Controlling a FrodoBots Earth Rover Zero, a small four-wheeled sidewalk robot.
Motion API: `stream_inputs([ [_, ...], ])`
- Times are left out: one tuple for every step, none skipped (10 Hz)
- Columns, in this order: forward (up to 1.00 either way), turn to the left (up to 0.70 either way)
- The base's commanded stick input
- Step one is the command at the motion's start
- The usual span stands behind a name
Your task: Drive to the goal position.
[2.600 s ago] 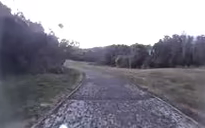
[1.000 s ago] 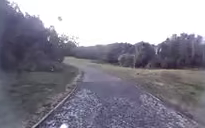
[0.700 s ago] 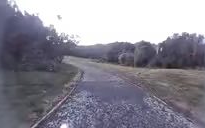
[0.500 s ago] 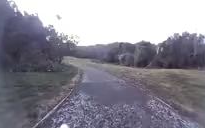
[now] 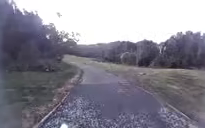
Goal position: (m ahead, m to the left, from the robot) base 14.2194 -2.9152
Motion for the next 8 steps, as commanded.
stream_inputs([
  [0.70,0.00],
  [0.70,0.00],
  [0.70,0.00],
  [0.70,0.00],
  [0.70,0.00],
  [0.70,0.00],
  [0.70,0.00],
  [0.70,0.00],
])
